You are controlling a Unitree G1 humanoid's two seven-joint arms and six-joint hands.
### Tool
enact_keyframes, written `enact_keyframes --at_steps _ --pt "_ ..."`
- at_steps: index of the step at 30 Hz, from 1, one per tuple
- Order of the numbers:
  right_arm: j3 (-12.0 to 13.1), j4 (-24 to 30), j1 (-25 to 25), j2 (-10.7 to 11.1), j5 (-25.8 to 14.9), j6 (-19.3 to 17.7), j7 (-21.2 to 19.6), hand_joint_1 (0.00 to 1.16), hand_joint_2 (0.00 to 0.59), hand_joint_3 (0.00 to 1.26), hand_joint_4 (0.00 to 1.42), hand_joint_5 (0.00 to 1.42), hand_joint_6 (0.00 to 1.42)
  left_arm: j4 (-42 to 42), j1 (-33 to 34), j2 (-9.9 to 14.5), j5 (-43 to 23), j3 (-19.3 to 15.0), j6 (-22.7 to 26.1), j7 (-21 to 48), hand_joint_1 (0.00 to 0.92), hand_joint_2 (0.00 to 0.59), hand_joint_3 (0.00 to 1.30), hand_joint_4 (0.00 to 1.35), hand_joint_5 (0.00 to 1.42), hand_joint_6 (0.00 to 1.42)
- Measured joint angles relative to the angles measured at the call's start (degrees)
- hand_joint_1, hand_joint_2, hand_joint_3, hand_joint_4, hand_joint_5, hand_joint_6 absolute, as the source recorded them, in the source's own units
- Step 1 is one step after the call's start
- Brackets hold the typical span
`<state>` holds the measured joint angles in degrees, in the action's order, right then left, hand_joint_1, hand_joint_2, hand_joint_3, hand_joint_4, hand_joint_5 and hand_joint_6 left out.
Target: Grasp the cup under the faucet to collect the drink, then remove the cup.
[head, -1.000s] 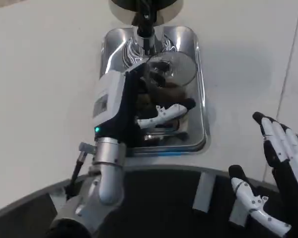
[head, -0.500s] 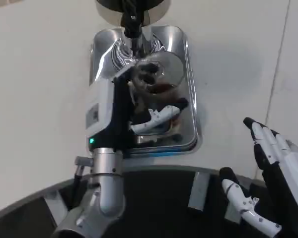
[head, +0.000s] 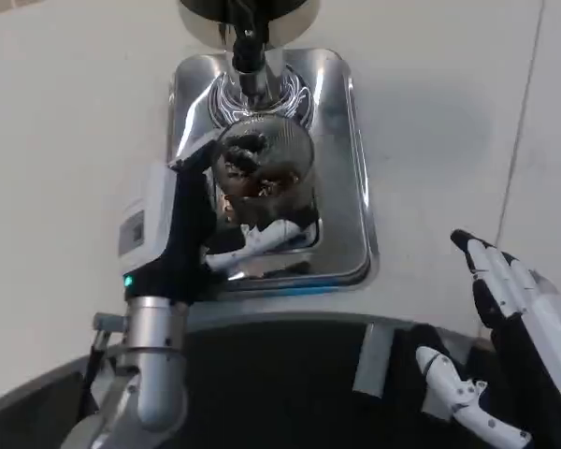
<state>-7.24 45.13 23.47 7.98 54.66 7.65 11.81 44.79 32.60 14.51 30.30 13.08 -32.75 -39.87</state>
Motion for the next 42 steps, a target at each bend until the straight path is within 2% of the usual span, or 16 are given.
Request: enact_keyframes --at_steps 4,13,18,21,25,28,30,36,42 --pt "0.31 -1.31 -1.61 0.84 -0.45 -0.40 -0.42 0.16 0.473 0.00 0.00 0.00 0.00 -3.66 -3.21 1.27 -0.09 -0.99 0.01 1.18 0.696 0.095 1.25 1.24 1.39 1.42" --pt "0.21 -4.16 -5.51 1.95 -0.92 -0.59 -1.02 0.17 0.481 0.00 0.00 0.00 0.00 -10.74 -7.33 2.53 -0.25 -3.13 0.03 4.21 0.697 0.096 1.26 1.24 1.39 1.42" --pt "0.13 -5.07 -7.29 4.02 -0.02 -1.42 -1.05 0.17 0.486 0.00 0.00 0.00 0.00 -15.22 -9.84 2.98 -0.48 -4.39 -0.06 5.91 0.697 0.096 1.26 1.24 1.39 1.42" --pt "0.14 -5.26 -8.08 4.30 0.03 -1.63 -1.05 0.17 0.489 0.00 0.00 0.00 0.00 -16.97 -11.34 3.23 -0.42 -4.90 -0.13 6.87 0.697 0.096 1.26 1.24 1.39 1.42" --pt "0.21 -5.41 -9.27 5.08 0.09 -1.70 -1.04 0.17 0.494 0.00 0.00 0.00 0.00 -18.61 -14.22 4.85 -0.20 -5.35 -1.06 7.96 0.697 0.096 1.26 1.24 1.39 1.42" --pt "0.04 -5.41 -10.25 5.96 0.66 -2.10 -1.10 0.10 0.541 0.00 0.00 0.00 0.00 -20.18 -16.67 5.69 -0.20 -5.65 -1.75 8.77 0.697 0.097 1.26 1.24 1.39 1.42" --pt "-0.27 -5.43 -10.58 6.35 1.79 -2.98 -1.63 0.09 0.545 0.00 0.00 0.00 0.00 -21.97 -18.08 6.00 -0.21 -5.96 -2.10 9.44 0.697 0.097 1.26 1.24 1.39 1.42" --pt "-1.26 -5.45 -9.18 7.34 4.66 -6.13 -5.26 0.05 0.557 0.00 0.00 0.00 0.00 -30.28 -22.28 7.46 -0.27 -8.00 -3.95 11.53 0.698 0.097 1.26 1.24 1.39 1.42" --pt "-1.41 -5.39 -3.86 9.05 5.09 -10.33 -8.36 0.04 0.561 0.00 0.00 0.00 0.00 -35.06 -26.83 7.51 -0.24 -9.03 -4.74 14.03 0.704 0.099 1.26 1.24 1.40 1.42"
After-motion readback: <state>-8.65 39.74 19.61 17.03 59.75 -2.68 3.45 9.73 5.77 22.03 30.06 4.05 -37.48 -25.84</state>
